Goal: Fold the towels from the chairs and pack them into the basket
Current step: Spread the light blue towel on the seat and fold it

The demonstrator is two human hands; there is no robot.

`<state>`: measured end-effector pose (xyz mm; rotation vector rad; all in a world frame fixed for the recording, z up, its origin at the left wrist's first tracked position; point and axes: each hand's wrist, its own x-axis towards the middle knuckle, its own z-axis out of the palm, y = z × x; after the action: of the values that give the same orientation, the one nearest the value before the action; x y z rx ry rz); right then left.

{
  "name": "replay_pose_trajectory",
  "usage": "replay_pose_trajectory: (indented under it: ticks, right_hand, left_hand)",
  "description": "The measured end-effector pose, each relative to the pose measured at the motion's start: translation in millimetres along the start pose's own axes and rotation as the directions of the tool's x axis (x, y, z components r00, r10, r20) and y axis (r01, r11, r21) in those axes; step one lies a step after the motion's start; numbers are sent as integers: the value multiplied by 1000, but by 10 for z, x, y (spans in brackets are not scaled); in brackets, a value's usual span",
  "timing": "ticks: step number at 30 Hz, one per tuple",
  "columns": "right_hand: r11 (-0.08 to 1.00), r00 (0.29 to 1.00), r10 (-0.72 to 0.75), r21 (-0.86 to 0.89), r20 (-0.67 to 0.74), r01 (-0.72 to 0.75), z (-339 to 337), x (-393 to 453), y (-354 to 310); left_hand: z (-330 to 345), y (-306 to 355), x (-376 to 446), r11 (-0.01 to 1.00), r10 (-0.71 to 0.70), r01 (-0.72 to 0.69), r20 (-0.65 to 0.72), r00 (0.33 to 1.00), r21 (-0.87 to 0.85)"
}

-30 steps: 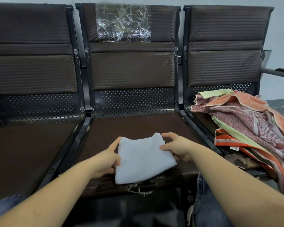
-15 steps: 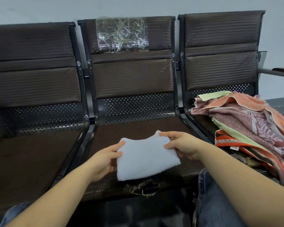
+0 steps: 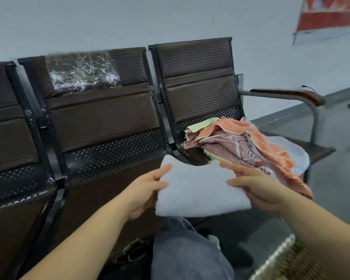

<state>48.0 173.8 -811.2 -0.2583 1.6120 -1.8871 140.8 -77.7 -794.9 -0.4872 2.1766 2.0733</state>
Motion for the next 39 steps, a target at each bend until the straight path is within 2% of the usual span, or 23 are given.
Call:
replay_pose_trajectory:
  ticks: [5,9,12,15,20,25,30,33,36,39]
  right_hand:
    - [995,986,11,99,-166,6,-698,-918,153]
    - [995,942,16,-83,-334,-46,-1121,-1716,325]
    - [983,849,-13,-161,-529,-85,-1288,-2241,507]
    - [965,762,-35,-220,-646,-143,-1404,-2654,736]
    - [956,698,16,-195,-716,-221,-1517,-3152,1066]
    - [958,637,64,-132,-768,-255,-1658,-3292,1414]
    - [943,634,164,-69,-756,-325,-1737,-3144,1920]
    - [908,619,248,-45,-745,-417,-1738,-3061,2176]
    - [865,606,296,-61,-738,-498,-1719,-2999,2339]
    - [775,575,305,-154,-759,-613,-1728,-2918,2468]
  left_hand:
    - [879,98,142,990,-34,-9,303,953,138]
    - [1632,-45,185,983,-60,-38,508,859,181]
    - [2174,-195,150,975,-94,-53,614,783,216]
    - [2627,-361,115,952,-147,-86,688,711,293]
    - [3168,-551,41,903,-234,-153,757,610,402]
    - [3456,-822,148,849,-305,-207,772,557,486]
    - [3487,-1282,319,781,-452,-170,732,510,601]
    - [3541,-1530,356,707,-536,-197,696,478,680]
    - [3657,-1709,348,610,-583,-290,665,467,738]
    - [3796,-1891,312,541,-608,-364,651,454,758]
